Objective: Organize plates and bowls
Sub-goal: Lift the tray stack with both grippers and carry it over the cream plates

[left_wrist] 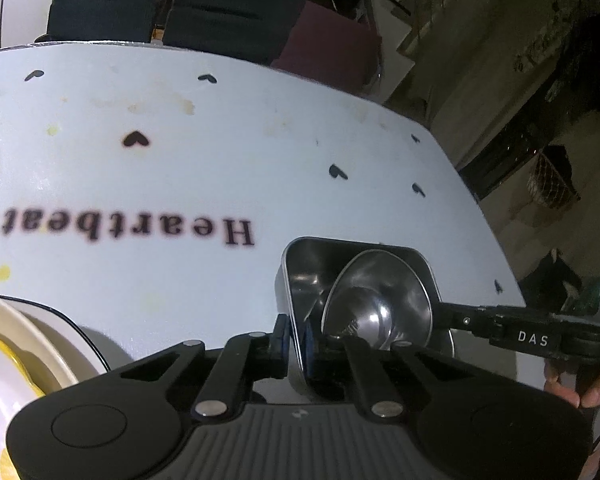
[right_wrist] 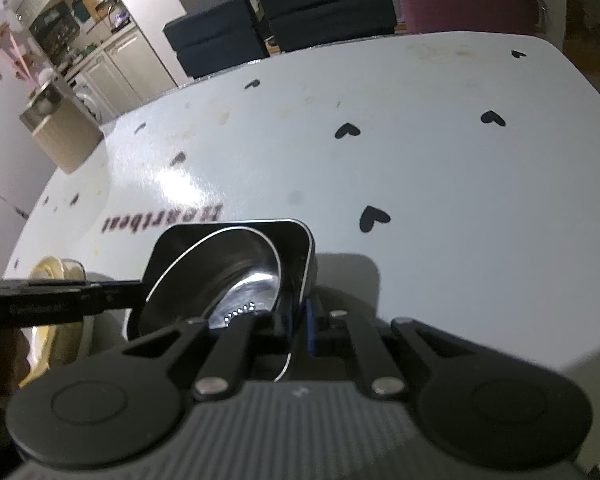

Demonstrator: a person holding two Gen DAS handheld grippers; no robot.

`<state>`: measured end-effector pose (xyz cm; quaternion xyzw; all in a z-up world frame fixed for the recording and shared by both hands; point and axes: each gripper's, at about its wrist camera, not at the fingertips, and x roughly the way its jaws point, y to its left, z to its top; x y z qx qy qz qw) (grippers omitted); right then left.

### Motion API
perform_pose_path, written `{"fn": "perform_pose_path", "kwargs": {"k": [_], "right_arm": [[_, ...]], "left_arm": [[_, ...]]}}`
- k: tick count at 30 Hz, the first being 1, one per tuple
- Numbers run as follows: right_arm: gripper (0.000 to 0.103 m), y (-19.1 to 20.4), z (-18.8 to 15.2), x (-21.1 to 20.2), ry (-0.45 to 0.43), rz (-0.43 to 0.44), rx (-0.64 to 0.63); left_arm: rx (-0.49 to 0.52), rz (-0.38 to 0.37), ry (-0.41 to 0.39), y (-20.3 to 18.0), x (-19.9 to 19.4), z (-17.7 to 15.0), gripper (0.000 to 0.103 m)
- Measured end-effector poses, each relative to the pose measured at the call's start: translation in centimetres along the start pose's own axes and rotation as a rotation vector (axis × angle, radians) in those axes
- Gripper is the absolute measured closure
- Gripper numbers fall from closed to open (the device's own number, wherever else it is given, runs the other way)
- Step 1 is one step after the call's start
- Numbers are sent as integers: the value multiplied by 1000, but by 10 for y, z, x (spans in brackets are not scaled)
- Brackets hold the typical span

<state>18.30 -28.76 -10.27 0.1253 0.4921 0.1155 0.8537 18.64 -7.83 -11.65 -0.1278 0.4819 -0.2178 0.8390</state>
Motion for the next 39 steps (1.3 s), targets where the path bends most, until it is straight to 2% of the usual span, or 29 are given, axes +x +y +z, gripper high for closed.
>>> {"fn": "perform_pose_path", "kwargs": {"k": [9, 16, 29, 39], "right_arm": [[95, 3, 4, -23, -72, 44, 39], [95, 15, 5, -45, -137, 97, 44], [95, 75, 10, -52, -185, 202, -5], [95, 120, 5, -40, -161, 238, -27]], "left_arm": [[-31, -38, -86, 1, -32, 8, 96], [-40, -58, -158, 10, -71, 8, 97], [-64, -40, -246, 50, -142, -12, 97], [-108, -3, -284, 93, -181, -34, 97]]}}
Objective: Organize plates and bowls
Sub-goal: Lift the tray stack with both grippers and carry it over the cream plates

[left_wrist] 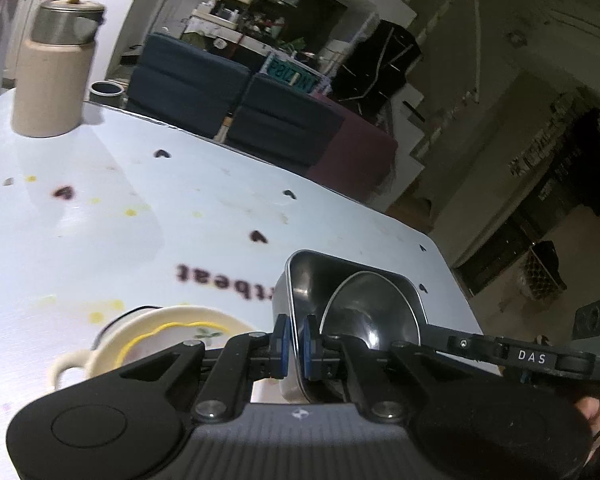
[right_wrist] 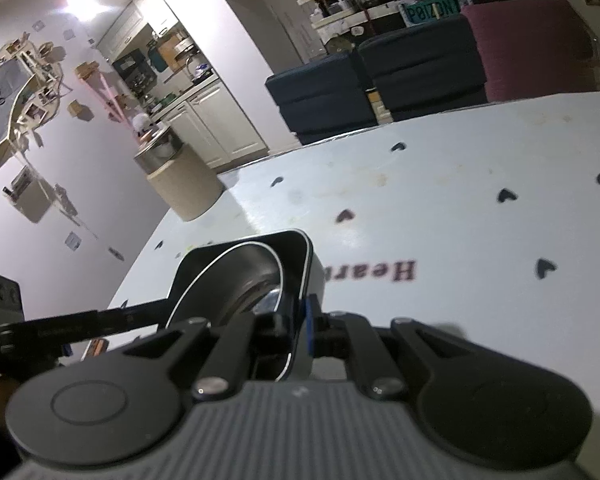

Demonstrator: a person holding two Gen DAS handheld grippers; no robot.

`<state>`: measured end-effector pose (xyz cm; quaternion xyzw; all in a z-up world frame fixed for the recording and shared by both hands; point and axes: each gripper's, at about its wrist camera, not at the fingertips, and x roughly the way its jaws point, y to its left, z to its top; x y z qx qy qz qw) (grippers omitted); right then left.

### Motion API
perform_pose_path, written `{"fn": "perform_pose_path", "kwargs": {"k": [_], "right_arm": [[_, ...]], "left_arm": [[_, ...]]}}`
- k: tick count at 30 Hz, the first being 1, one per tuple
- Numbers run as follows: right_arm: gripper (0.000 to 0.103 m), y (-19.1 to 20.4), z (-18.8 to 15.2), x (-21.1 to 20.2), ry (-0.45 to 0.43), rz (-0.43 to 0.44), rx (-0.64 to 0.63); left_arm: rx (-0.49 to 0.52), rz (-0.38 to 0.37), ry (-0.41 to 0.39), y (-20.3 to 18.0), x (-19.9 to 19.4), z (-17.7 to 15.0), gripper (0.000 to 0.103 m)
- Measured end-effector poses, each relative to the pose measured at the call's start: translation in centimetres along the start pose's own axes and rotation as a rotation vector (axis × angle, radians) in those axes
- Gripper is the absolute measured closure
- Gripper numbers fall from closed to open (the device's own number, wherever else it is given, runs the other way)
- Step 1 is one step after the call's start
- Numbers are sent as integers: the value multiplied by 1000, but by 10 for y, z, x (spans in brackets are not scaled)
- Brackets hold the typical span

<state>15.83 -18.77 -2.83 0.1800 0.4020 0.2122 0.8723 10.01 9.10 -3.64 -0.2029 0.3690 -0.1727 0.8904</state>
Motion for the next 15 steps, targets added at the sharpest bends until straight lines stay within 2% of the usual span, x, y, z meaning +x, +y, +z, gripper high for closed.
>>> {"fn": "perform_pose_path", "kwargs": {"k": [15], "right_arm": [[95, 46, -22, 32, 96, 25, -34]], "left_arm": [[-74, 68, -10, 51, -29, -12, 97]]}}
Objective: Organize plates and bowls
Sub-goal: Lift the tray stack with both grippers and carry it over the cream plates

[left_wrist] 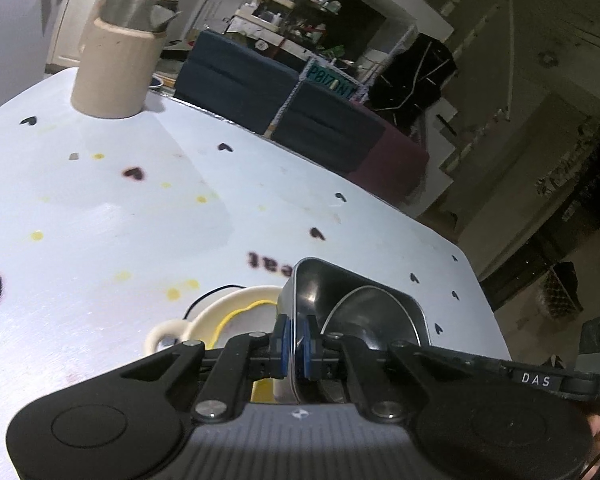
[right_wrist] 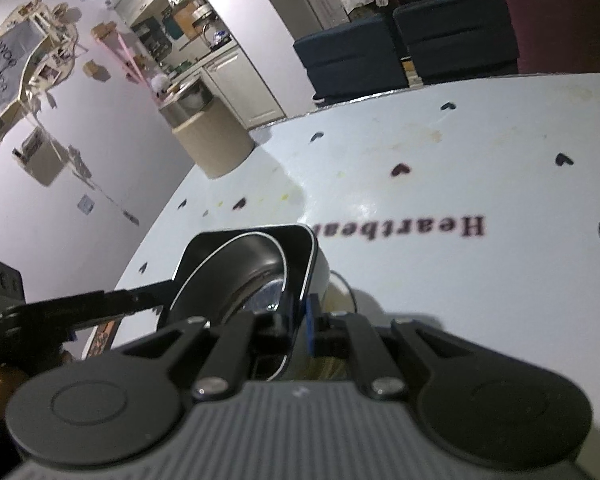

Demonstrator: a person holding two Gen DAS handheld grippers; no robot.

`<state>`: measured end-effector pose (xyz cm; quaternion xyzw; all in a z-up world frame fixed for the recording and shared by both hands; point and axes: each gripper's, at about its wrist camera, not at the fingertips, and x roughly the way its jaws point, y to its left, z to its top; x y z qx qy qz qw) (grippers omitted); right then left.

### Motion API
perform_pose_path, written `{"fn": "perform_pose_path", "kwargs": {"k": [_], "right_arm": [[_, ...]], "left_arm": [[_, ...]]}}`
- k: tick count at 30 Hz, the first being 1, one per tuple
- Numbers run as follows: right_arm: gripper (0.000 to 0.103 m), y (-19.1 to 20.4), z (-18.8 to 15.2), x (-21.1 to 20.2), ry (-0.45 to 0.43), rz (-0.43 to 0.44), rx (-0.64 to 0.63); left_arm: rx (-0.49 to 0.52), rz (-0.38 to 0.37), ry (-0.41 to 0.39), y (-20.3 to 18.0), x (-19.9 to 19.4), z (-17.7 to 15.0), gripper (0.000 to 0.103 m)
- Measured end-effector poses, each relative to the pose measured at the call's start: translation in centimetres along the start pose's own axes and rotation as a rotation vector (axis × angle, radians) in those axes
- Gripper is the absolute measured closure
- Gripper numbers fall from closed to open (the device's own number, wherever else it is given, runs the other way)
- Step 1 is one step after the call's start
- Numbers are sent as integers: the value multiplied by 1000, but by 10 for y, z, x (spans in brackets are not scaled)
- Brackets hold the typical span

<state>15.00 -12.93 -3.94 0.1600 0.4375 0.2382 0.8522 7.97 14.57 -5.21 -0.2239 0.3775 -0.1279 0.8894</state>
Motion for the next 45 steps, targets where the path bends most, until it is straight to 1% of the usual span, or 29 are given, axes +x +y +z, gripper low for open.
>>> {"fn": "perform_pose_path", "kwargs": {"k": [7, 12, 18, 27, 42, 45], "right_arm": [[94, 9, -3, 16, 63, -22, -18], [94, 15, -4, 21, 77, -27, -37], [94, 19, -3, 25, 89, -13, -48], [93, 25, -7, 36, 123, -21, -75], [93, 25, -7, 42, 127, -40, -79], [90, 26, -7, 42, 124, -41, -77]], "left_arm": [[-11, 22, 10, 5, -2, -4, 97], [-16, 36, 20, 9, -4, -7, 97], [-28, 52, 39, 17, -3, -12, 97], [-32, 69, 41, 22, -2, -14, 97], [-29, 61, 48, 22, -2, -13, 97], [-24, 70, 50, 21, -4, -13, 93]]}}
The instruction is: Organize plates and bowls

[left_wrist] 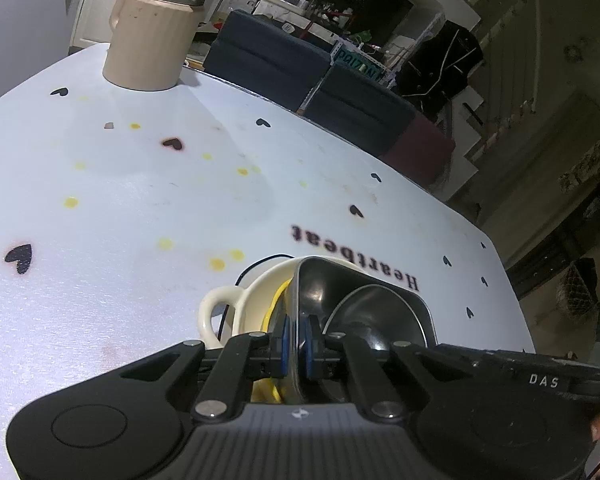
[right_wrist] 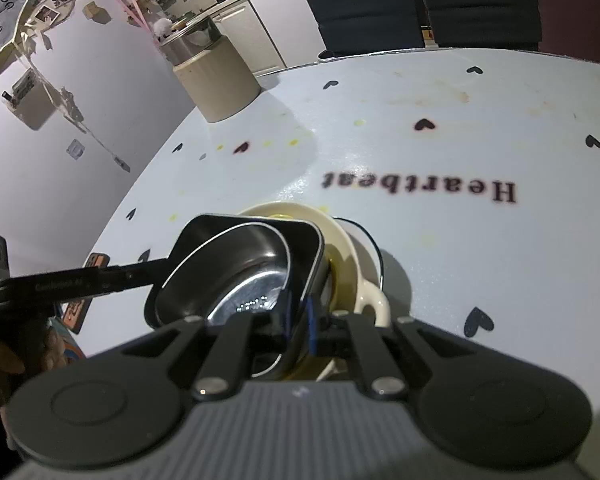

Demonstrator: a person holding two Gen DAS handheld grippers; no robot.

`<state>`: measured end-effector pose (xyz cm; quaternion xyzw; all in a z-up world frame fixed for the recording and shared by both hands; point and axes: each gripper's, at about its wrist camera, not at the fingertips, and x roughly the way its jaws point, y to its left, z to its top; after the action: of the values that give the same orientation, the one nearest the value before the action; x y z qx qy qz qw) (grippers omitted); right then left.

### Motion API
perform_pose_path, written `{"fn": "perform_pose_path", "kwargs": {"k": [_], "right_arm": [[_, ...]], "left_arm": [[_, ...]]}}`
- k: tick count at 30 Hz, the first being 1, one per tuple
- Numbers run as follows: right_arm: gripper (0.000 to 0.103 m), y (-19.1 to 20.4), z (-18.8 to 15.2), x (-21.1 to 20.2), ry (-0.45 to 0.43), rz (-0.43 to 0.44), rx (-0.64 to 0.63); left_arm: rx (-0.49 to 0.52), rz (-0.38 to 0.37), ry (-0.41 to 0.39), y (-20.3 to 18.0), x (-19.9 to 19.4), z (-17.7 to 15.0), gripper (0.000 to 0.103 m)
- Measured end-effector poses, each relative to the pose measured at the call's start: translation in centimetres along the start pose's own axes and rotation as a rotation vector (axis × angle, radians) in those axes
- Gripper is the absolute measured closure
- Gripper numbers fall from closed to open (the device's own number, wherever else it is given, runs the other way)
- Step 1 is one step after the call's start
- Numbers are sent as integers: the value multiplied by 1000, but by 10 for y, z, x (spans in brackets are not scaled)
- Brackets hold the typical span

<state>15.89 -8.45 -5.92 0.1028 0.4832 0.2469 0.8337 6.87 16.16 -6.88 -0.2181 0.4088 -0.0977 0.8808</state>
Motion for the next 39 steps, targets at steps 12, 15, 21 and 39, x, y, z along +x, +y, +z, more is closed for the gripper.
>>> {"fn": "perform_pose_path", "kwargs": {"k": [12, 15, 21, 39], "right_arm": [[64, 10, -1, -21, -96, -74, -47], [49, 15, -4, -34, -146, -91, -59], [20, 27, -7, -62, -275, -134, -76], [1, 60, -58, -116, -524, -240, -107]], "left_arm": [[77, 28, -60, -10, -29, 1, 45], [97, 23, -82, -14, -39, 2, 28], [166, 30, -157, -28, -63, 5, 3], [367, 68, -285, -58, -119, -21, 0]]}}
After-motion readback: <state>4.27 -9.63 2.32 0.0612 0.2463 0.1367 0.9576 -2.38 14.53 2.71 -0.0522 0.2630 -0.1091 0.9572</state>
